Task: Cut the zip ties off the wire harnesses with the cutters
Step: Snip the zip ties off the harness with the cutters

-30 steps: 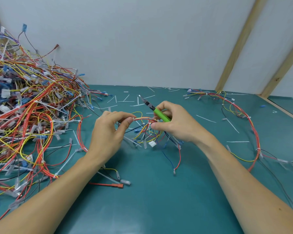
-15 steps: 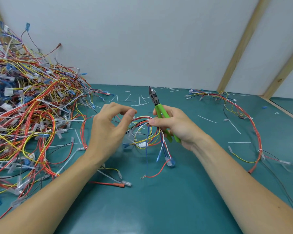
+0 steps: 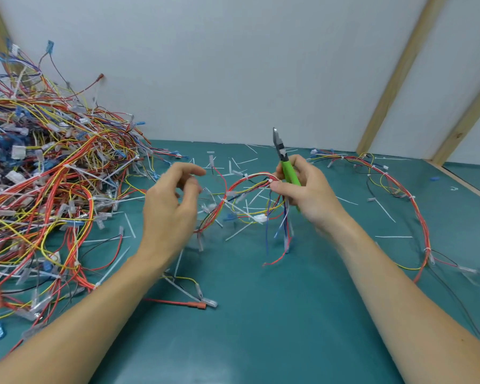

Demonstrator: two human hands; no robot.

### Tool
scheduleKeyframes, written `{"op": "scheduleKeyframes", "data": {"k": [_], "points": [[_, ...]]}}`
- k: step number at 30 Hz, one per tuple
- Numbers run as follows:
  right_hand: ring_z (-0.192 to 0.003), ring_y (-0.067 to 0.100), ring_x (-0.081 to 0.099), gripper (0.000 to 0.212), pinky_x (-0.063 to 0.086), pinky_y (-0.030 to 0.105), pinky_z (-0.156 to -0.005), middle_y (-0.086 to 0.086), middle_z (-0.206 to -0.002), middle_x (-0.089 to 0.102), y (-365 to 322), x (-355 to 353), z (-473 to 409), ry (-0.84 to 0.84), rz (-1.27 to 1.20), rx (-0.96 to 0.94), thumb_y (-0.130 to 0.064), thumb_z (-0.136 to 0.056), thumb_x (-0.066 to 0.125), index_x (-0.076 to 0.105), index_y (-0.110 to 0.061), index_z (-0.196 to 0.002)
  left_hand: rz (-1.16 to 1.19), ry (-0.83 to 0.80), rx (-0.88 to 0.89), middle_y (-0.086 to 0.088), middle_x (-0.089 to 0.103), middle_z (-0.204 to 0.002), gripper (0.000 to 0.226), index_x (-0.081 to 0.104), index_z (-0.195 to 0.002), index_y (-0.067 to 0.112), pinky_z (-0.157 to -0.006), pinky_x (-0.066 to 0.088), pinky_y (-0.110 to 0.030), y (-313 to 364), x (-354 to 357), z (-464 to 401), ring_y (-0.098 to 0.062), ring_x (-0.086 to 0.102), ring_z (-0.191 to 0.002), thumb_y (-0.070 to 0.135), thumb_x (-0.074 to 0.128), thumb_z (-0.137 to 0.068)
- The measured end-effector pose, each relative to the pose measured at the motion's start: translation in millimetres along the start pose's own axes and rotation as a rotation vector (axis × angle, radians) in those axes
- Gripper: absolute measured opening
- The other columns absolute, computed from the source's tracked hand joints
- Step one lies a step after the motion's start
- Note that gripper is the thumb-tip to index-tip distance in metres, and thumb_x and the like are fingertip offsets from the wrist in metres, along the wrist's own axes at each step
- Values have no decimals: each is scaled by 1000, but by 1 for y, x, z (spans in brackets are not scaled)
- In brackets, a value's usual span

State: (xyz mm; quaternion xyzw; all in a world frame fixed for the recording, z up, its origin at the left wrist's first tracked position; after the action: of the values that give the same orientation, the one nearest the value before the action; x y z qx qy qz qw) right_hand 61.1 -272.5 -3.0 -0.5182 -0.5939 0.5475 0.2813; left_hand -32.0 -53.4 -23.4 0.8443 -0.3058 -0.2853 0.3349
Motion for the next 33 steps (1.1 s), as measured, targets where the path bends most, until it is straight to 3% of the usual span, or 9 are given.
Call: {"op": "scheduleKeyframes", "data": {"k": [3, 6, 12, 16, 19, 23, 27, 31, 33], "points": [[-78, 8, 61, 30, 49, 20, -78, -2, -88, 65, -4, -4, 0, -4, 123, -126, -1, -85, 76, 53, -20, -93, 6, -24, -141, 9, 67, -79, 26, 66, -93, 28, -77, 48, -33, -13, -4, -7, -14, 63, -81, 15, 44, -88], [-75, 9, 58, 22, 47, 23, -75, -3, -85, 66, -5, -1, 2, 4, 144, -178, -14, -80, 70, 53, -16, -95, -57, -155, -230, 10, 70, -82, 23, 67, -85, 28, -82, 51, -39, -20, 3, -3, -17, 64, -85, 21, 45, -85], [-76, 10, 58, 24, 48, 23, -77, -4, -85, 66, -4, 0, 3, -12, 150, -194, -8, -76, 63, 53, -15, -97, -192, -439, -105, 17, 71, -88, 14, 71, -98, 31, -79, 44, -21, -22, 18, 7, 2, 61, -90, 26, 58, -96], [-78, 12, 58, 23, 48, 23, -76, 0, -89, 67, -5, 0, 2, 25, 122, -182, -8, -74, 63, 54, -14, -95, 66, -596, -190, 10, 70, -76, 19, 72, -96, 26, -64, 42, -21, -18, 21, 10, -5, 53, -64, 30, 55, -103], [-76, 12, 60, 29, 48, 22, -70, -4, -86, 69, -1, -2, -1, 97, 83, -157, 4, -82, 69, 54, -19, -90, 123, -578, -137, 9, 52, -69, 20, 74, -93, 27, -64, 38, -24, -13, 18, 8, -9, 44, -65, 40, 59, -99], [-66, 2, 57, 32, 42, 14, -60, -11, -89, 75, 7, -6, -1, 258, 216, -137, 3, -85, 68, 54, -26, -89, 74, -572, -88, 5, 57, -71, 21, 72, -92, 25, -71, 44, -28, -9, 18, 8, -8, 52, -70, 33, 54, -101], [-60, 3, 49, 30, 38, 16, -57, -12, -91, 76, -5, -1, 6, 310, 200, -274, 1, -83, 65, 53, -24, -92, 27, -631, -76, 4, 58, -66, 29, 69, -88, 27, -54, 35, -16, -8, 20, 12, -4, 45, -56, 27, 46, -106], [-64, 5, 55, 25, 43, 24, -59, -14, -96, 75, -23, 16, 16, 134, 245, -425, -4, -84, 66, 54, -19, -100, -16, -701, -54, 14, 49, -58, 47, 60, -69, 50, -55, 33, -23, -7, 20, 12, -7, 38, -55, 29, 43, -107], [-74, 3, 64, 25, 42, 15, -64, -10, -95, 75, -22, 30, 21, -26, 306, -410, -1, -86, 68, 55, -17, -101, -10, -729, -49, 14, 48, -58, 45, 60, -69, 46, -56, 32, -25, -7, 21, 14, -7, 37, -56, 30, 42, -108]]}}
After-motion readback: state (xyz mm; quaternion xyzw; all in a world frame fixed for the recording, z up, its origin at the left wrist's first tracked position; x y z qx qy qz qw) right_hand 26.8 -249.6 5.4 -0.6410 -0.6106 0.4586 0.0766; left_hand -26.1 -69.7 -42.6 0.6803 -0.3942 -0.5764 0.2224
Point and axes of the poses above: each hand's wrist, its own z-axis away from the middle knuckle, its own x-axis out of the palm, y = z × x, the point moved 3 cm from there along -z, towards the middle knuckle
